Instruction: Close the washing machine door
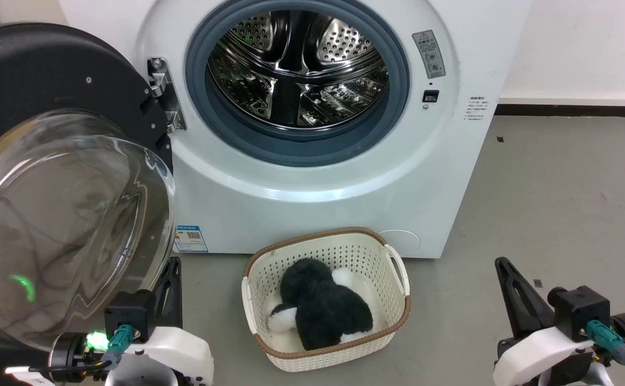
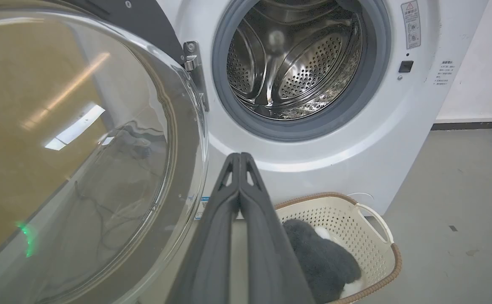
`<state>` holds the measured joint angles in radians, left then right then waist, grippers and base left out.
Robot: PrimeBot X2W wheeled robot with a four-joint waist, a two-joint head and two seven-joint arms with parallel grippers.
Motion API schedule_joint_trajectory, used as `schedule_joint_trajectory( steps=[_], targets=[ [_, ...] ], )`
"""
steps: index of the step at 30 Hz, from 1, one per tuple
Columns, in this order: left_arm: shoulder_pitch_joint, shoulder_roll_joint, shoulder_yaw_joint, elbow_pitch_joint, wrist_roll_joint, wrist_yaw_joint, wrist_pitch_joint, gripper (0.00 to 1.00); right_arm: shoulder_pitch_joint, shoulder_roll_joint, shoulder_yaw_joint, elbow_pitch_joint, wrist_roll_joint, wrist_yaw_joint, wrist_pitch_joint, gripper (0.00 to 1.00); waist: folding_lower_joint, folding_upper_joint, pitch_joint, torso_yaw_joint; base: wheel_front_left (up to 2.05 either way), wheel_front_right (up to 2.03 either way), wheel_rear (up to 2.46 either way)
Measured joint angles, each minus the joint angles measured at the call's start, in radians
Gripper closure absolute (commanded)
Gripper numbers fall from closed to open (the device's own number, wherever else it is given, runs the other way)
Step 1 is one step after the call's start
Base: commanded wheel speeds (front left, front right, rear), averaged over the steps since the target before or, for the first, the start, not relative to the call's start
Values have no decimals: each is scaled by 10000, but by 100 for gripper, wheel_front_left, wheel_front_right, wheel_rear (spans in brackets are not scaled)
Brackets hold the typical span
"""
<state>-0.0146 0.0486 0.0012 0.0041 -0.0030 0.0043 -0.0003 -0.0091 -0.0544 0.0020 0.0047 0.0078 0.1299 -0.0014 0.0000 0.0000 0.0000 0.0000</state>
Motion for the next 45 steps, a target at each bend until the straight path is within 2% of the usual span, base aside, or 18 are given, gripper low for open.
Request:
schedule_joint_trajectory(
  steps=[8,9,21,22,23,24,45],
  targets=[
    [0,0,-2,-2,0,0,0,100,0,0,-2,0,0,0,2,100,0,0,0,0,0,0,0],
    [-1,0,0,2,0,4,0,0,-1,-2,4,4,4,0,0,0,0,0,0,0,0,0,0],
    [-2,0,-105,27,-2,196,-117,0,-1,-2,-82,12,33,0,-123,0,0,0,29,6,0,0,0],
    [-2,0,-117,27,-2,226,-159,38,-1,-2,-96,12,56,0,-146,0,0,1,34,9,0,0,0],
    [-3,0,-123,23,-2,249,-184,81,-2,-2,-105,12,86,0,-155,0,0,0,38,12,0,0,0],
    [-3,0,-132,21,-2,282,-192,100,-2,-2,-119,12,98,0,-198,0,0,0,42,15,0,0,0],
    [-759,169,313,-1024,-242,368,-629,100,-6,-2,-339,-10,219,0,-633,0,0,0,207,499,0,0,0]
  ],
)
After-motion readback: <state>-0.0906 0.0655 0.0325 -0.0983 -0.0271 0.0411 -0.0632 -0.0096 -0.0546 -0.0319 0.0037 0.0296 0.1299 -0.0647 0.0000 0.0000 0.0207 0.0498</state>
